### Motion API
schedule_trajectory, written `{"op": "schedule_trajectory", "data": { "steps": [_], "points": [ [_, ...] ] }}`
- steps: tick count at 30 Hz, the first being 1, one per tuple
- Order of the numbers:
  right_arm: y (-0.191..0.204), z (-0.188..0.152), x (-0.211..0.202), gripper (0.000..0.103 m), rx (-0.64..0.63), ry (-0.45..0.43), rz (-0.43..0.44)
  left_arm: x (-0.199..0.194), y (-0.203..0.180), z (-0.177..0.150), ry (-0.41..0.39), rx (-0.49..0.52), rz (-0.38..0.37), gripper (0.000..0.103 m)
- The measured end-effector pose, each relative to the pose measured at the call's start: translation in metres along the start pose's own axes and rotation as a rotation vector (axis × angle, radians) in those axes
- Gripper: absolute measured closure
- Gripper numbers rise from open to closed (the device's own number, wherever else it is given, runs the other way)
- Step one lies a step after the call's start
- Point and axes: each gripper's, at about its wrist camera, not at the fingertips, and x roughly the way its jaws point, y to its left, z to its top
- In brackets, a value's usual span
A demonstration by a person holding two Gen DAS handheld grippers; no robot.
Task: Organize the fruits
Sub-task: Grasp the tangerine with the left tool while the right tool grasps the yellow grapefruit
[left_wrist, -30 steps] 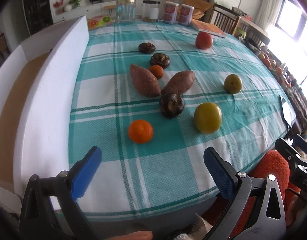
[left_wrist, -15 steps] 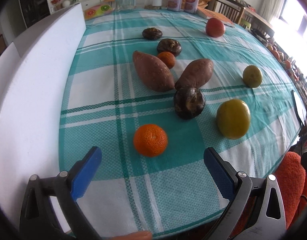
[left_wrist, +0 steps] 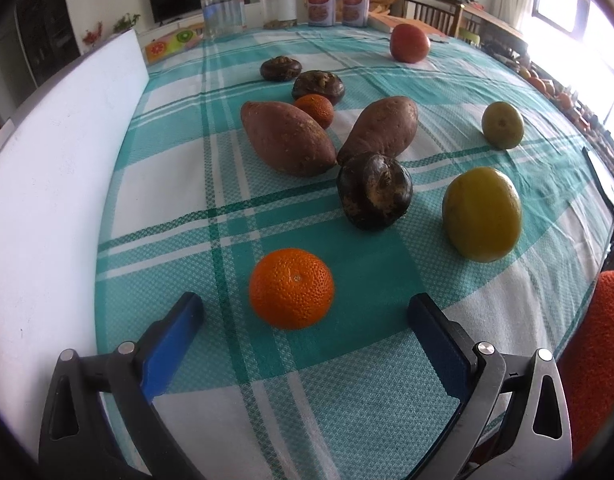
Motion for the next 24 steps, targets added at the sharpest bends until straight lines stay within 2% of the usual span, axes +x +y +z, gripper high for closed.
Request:
{"op": "schedule_trajectory", "data": {
  "steps": [2,3,5,7,9,11,14,16,17,18,20,22,24],
  "points": [
    [0.0,0.0,0.0,0.0,0.0,0.003,0.003,0.001,0.003,0.007,0.053,0.017,-0.032,0.001],
    [-0.001,0.0,-0.001,0.0,0.0,0.002,0.003,-0.002,0.007,0.011,0.06,0.001,-0.081,0.002],
    [-0.003,0.0,-0.003,0.0,0.003,-0.006,0.0,-0.017,0.019,0.017,0.015,-0.054,-0.22,0.002],
    [-0.006,0.0,-0.005,0.0,0.017,-0.012,0.001,-0.03,0.02,0.022,-0.008,-0.045,-0.305,0.002],
    [-0.009,0.001,-0.004,0.0,0.034,-0.012,0.007,-0.035,0.012,0.022,-0.024,0.019,-0.295,0.002],
    [-0.01,0.002,-0.004,0.0,0.038,-0.01,0.012,-0.034,0.005,0.018,-0.032,0.074,-0.238,0.002],
    [-0.009,0.0,-0.005,0.0,0.027,-0.01,0.011,-0.02,0.007,0.017,-0.002,0.064,-0.209,0.004],
    [-0.01,0.0,-0.005,0.0,0.027,-0.011,0.009,-0.014,0.011,0.017,0.007,0.033,-0.221,0.016],
    [-0.011,0.0,-0.005,0.0,0.031,-0.01,0.008,-0.01,0.013,0.018,0.016,0.027,-0.219,0.038],
    [-0.012,0.0,-0.005,0.0,0.036,-0.009,0.008,-0.005,0.013,0.018,0.028,0.024,-0.202,0.048],
    [-0.014,0.0,-0.005,0.0,0.044,-0.008,0.006,-0.003,0.014,0.019,0.009,0.036,-0.184,0.052],
    [-0.015,0.002,-0.004,0.0,0.049,-0.007,0.009,-0.003,0.015,0.02,0.002,0.039,-0.159,0.066],
    [-0.015,0.005,-0.002,0.0,0.052,0.002,0.025,-0.003,0.019,0.019,-0.002,0.015,-0.176,0.069]
  ]
}}
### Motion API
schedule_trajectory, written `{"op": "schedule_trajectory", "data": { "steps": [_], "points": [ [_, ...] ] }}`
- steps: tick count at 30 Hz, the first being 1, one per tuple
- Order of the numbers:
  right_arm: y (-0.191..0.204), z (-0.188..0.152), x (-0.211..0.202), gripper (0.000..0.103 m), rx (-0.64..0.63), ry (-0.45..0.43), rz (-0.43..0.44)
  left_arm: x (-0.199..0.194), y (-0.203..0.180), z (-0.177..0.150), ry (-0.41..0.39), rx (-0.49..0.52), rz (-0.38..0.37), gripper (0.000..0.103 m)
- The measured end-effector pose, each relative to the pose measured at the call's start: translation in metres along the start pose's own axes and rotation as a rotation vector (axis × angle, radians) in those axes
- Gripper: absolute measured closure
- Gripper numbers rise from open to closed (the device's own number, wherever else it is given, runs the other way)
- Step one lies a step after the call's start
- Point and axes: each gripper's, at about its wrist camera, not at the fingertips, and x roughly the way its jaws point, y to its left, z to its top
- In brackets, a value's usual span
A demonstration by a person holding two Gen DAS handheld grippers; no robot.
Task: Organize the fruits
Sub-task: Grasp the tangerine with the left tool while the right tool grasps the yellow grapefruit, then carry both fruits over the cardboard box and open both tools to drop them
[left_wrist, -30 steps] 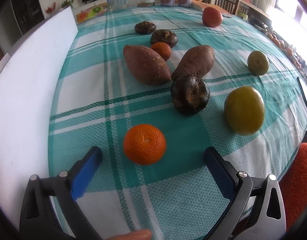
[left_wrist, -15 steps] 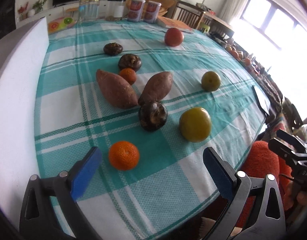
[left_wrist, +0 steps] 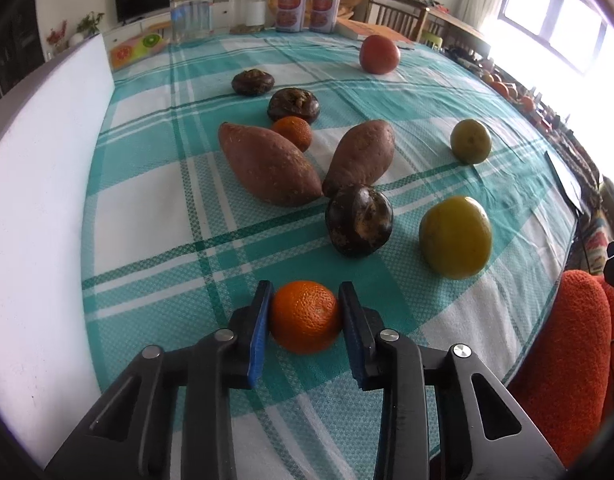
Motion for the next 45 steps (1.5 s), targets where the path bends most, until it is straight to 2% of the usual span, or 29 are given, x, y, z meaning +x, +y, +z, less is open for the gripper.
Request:
{"op": "schedule_trajectory", "data": {
  "steps": [2,5,10,11,13,14,16,17,18,19,23,26,29,31,34,36,38,40,45],
  "points": [
    [0.003,0.005,0.007,0.0,0.003,0.024,0.056,-0.003,0.004,-0.002,-0.011,-0.028,-0.011,0.069],
    [0.014,0.015,0.025,0.0,0.005,0.08,0.193,-0.008,0.005,-0.004,-0.019,-0.044,-0.032,0.07],
    [0.042,0.036,0.064,0.001,-0.005,0.192,0.329,-0.022,0.0,-0.008,-0.036,-0.049,-0.052,0.07],
    [0.054,0.038,0.071,0.003,-0.028,0.214,0.359,-0.025,-0.001,-0.008,-0.039,-0.053,-0.054,0.07],
    [0.079,0.04,0.085,0.011,-0.096,0.255,0.39,-0.03,-0.002,-0.009,-0.044,-0.058,-0.06,0.07],
    [0.09,0.041,0.093,0.016,-0.121,0.268,0.378,-0.033,-0.002,-0.009,-0.045,-0.059,-0.062,0.07],
    [0.107,0.042,0.11,0.018,-0.144,0.298,0.362,-0.039,-0.003,-0.009,-0.052,-0.058,-0.067,0.07],
    [0.113,0.042,0.119,0.022,-0.144,0.315,0.363,-0.042,-0.004,-0.008,-0.058,-0.058,-0.07,0.07],
    [0.117,0.041,0.126,0.043,-0.143,0.332,0.367,-0.046,-0.004,-0.008,-0.064,-0.058,-0.073,0.07],
    [0.119,0.04,0.129,0.054,-0.147,0.336,0.352,-0.051,-0.004,-0.008,-0.073,-0.057,-0.074,0.07],
    [0.119,0.038,0.116,0.054,-0.129,0.31,0.377,-0.073,0.0,-0.008,-0.105,-0.071,-0.088,0.07],
    [0.123,0.041,0.082,0.054,-0.175,0.258,0.394,-0.096,0.008,-0.007,-0.123,-0.105,-0.125,0.07],
    [0.14,0.048,0.046,0.054,-0.213,0.225,0.48,-0.124,0.023,-0.002,-0.15,-0.154,-0.165,0.07],
    [0.161,0.054,0.025,0.054,-0.237,0.211,0.557,-0.145,0.042,0.003,-0.189,-0.195,-0.162,0.07],
    [0.204,0.058,0.001,0.054,-0.288,0.198,0.675,-0.177,0.079,0.004,-0.261,-0.26,-0.076,0.07],
    [0.239,0.057,-0.006,0.054,-0.326,0.202,0.752,-0.19,0.107,-0.001,-0.294,-0.299,0.035,0.07],
    [0.274,0.051,-0.008,0.054,-0.365,0.22,0.809,-0.193,0.138,-0.012,-0.291,-0.364,0.134,0.07],
    [0.31,0.042,-0.006,0.054,-0.413,0.242,0.847,-0.192,0.166,-0.026,-0.274,-0.434,0.199,0.07],
    [0.377,0.02,0.015,0.054,-0.518,0.294,0.865,-0.182,0.206,-0.058,-0.22,-0.549,0.292,0.069]
  ]
}}
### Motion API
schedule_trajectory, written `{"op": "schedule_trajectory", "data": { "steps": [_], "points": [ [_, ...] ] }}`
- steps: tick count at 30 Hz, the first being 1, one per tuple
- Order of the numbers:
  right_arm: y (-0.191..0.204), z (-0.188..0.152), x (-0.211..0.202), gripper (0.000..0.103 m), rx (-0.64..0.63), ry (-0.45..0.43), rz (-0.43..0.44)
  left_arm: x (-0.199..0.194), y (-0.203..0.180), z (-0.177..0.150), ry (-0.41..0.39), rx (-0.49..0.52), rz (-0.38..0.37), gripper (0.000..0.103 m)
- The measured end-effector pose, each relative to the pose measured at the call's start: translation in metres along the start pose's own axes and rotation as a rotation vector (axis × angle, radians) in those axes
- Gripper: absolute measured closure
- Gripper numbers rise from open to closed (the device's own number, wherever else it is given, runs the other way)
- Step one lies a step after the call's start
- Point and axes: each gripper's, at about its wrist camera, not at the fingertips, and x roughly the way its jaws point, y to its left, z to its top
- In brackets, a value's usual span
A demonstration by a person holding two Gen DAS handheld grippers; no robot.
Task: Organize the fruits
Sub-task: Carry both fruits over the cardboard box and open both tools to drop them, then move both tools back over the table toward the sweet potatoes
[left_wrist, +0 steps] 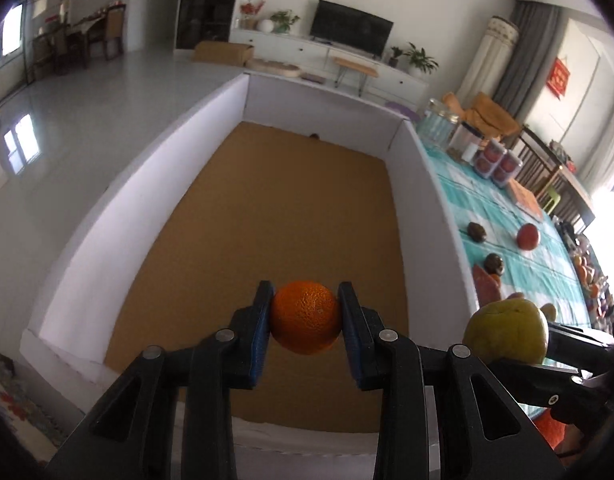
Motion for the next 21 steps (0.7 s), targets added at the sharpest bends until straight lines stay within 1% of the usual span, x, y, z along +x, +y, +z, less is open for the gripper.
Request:
{"op": "schedule_trajectory", "data": {
  "steps": [2,5,7,8,9,11,13,14,15,16,18,21],
  "points": [
    [0.002,0.006,0.021,0.054,-0.014,0.025,-0.018,0.005,0.006,-0.003,0.006,-0.017,0.019,0.069],
    [0.004,0.01,0.038,0.053,-0.024,0.039,-0.047,0.012,0.009,-0.005,0.01,-0.039,0.04,0.068],
    [0.004,0.012,0.041,0.052,-0.021,0.033,-0.071,0.015,0.009,-0.007,0.01,-0.064,0.054,0.051],
    [0.002,0.014,0.038,0.047,-0.02,0.018,-0.08,0.017,0.009,-0.007,0.011,-0.077,0.054,0.03],
    [0.001,0.015,0.033,0.037,-0.017,0.0,-0.083,0.017,0.008,-0.007,0.003,-0.092,0.052,0.018],
    [-0.003,0.015,0.017,0.032,-0.006,-0.043,-0.099,0.014,0.003,-0.007,-0.022,-0.105,0.027,0.016],
    [-0.014,0.012,-0.002,0.027,0.01,-0.082,-0.125,0.012,-0.008,-0.005,-0.031,-0.086,-0.007,0.016],
    [-0.023,0.008,-0.016,0.021,0.02,-0.102,-0.145,0.01,-0.016,-0.006,-0.039,-0.067,-0.022,0.016],
    [-0.03,0.002,-0.028,0.016,0.03,-0.124,-0.169,0.009,-0.027,-0.006,-0.046,-0.043,-0.041,0.016],
    [-0.036,-0.006,-0.042,0.014,0.043,-0.143,-0.199,0.005,-0.037,-0.008,-0.053,-0.016,-0.068,0.016],
    [-0.055,-0.026,-0.069,0.012,0.074,-0.18,-0.266,0.002,-0.066,-0.013,-0.058,0.05,-0.133,0.013],
    [-0.086,-0.065,-0.107,0.011,0.156,-0.243,-0.383,0.003,-0.119,-0.027,-0.033,0.173,-0.249,0.012]
  ]
}}
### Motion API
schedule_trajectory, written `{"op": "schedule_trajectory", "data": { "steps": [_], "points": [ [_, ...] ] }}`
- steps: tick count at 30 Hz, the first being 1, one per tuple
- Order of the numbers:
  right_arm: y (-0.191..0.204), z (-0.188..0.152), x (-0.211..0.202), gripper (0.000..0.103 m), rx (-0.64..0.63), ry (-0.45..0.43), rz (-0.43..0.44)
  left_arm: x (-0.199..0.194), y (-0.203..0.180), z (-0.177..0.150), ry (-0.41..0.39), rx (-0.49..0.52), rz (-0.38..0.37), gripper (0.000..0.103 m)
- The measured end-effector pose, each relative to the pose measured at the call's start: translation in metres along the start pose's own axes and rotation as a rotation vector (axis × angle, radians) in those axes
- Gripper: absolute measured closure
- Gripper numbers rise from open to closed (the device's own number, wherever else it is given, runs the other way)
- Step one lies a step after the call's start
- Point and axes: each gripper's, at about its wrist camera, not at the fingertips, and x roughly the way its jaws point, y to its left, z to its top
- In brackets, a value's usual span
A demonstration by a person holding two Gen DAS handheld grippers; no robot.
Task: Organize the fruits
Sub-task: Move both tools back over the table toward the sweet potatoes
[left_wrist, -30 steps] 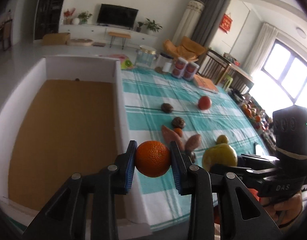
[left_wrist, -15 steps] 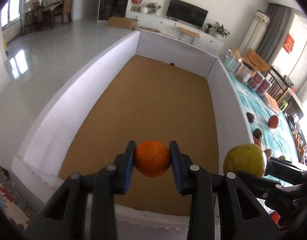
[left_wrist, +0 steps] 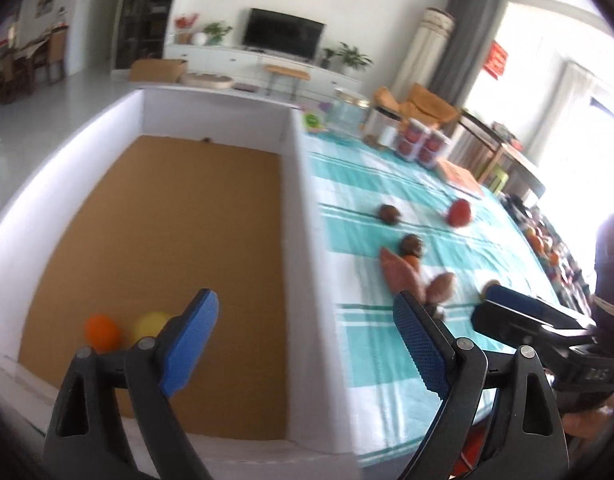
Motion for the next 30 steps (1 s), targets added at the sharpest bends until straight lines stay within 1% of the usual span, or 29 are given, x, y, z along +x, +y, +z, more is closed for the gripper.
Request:
{"op": "schedule_trajectory", "data": {
  "steps": [2,5,7,9,11,12,13,15,16,18,20,22,23,24,27,30],
  "points": [
    [-0.034,-0.016,-0.018,0.011,0.044,-0.055,-0.096,0.011,-0.034,-0.005,0.029,0.071,-0.068,0.012],
    [-0.087,-0.037,-0.036,0.011,0.094,-0.113,-0.269,0.027,-0.075,-0.011,0.065,0.129,-0.152,0.012],
    [-0.114,-0.053,-0.046,0.011,0.142,-0.141,-0.344,0.034,-0.094,-0.016,0.063,0.153,-0.187,0.012],
    [-0.14,-0.067,-0.058,0.011,0.203,-0.16,-0.387,0.045,-0.108,-0.021,0.054,0.178,-0.194,0.009],
    [-0.168,-0.073,-0.068,0.011,0.312,-0.177,-0.348,0.057,-0.117,-0.03,0.056,0.198,-0.186,0.009],
    [-0.176,-0.074,-0.072,0.011,0.347,-0.186,-0.342,0.064,-0.119,-0.035,0.065,0.208,-0.178,0.009],
    [-0.181,-0.075,-0.077,0.011,0.361,-0.193,-0.36,0.071,-0.121,-0.041,0.079,0.218,-0.166,0.009],
    [-0.183,-0.072,-0.079,0.01,0.345,-0.2,-0.419,0.086,-0.122,-0.051,0.11,0.225,-0.135,0.009],
    [-0.181,-0.075,-0.08,0.01,0.345,-0.199,-0.428,0.094,-0.121,-0.056,0.126,0.227,-0.122,0.009],
    [-0.182,-0.077,-0.075,0.008,0.35,-0.179,-0.422,0.106,-0.119,-0.066,0.147,0.239,-0.095,0.009],
    [-0.182,-0.078,-0.068,0.008,0.349,-0.157,-0.418,0.118,-0.117,-0.075,0.159,0.277,-0.045,0.009],
    [-0.184,-0.078,-0.066,0.008,0.354,-0.155,-0.416,0.125,-0.115,-0.082,0.169,0.311,-0.003,0.009],
    [-0.185,-0.079,-0.064,0.008,0.36,-0.156,-0.415,0.125,-0.116,-0.084,0.144,0.337,0.012,0.009],
    [-0.187,-0.08,-0.063,0.008,0.367,-0.157,-0.414,0.126,-0.116,-0.086,0.144,0.351,0.027,0.009],
    [-0.192,-0.081,-0.062,0.008,0.391,-0.148,-0.408,0.129,-0.119,-0.089,0.147,0.378,0.05,0.006],
    [-0.194,-0.081,-0.061,0.008,0.405,-0.141,-0.408,0.13,-0.12,-0.089,0.148,0.379,0.055,0.004]
  ]
}}
